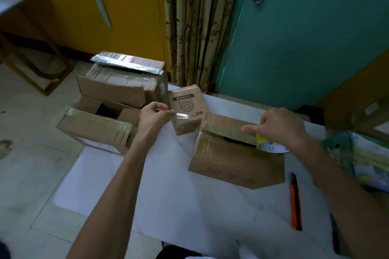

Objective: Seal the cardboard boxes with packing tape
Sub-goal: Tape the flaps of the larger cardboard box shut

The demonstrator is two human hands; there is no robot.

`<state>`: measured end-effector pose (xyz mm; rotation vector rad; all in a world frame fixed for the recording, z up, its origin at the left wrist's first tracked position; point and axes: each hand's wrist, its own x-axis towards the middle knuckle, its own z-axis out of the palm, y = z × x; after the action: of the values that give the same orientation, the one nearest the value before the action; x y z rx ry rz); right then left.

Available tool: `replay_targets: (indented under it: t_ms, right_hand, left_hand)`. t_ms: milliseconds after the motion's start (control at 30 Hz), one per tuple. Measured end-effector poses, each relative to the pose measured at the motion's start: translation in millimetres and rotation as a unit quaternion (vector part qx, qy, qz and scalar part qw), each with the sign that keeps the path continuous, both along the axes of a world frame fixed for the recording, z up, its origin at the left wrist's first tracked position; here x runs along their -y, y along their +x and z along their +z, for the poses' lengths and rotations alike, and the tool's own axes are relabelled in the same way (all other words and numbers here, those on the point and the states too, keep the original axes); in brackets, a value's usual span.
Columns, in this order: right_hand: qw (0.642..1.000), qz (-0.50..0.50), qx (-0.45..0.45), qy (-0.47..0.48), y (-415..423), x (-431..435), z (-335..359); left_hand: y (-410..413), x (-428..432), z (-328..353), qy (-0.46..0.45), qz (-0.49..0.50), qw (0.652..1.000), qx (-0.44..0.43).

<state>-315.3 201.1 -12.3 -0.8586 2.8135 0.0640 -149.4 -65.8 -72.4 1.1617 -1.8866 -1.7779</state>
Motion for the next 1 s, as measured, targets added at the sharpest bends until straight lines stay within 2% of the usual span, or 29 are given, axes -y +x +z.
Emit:
replay_targets:
  t_ms: [100,233,767,900,1000]
  right_hand:
    - [0.999,0.000,-0.030,0.026,-3,5,7]
    - [0.999,0.006,-0.024,0.040,-3,9,2]
    - [0.999,-0.007,-0.033,0.040,-1,21,-24]
    - [0.998,-0.007,-0.040,0.052,2,23,-28]
    - [0.997,-0.006,-0.040,0.063,4,24,-29]
  left_hand:
    - [-8,1,-5,0.002,-0.022,1.000,0.003]
    - [-13,2,-24,0.026,-0.012,1.000,0.013]
    - [-18,-34,-96,0.106,-0.003,0.993,0.043]
    - [-23,-66,-111,0.170,0.013,0.985,0.034]
    - [-23,-81,-119,0.140,0.033,0.989,0.024]
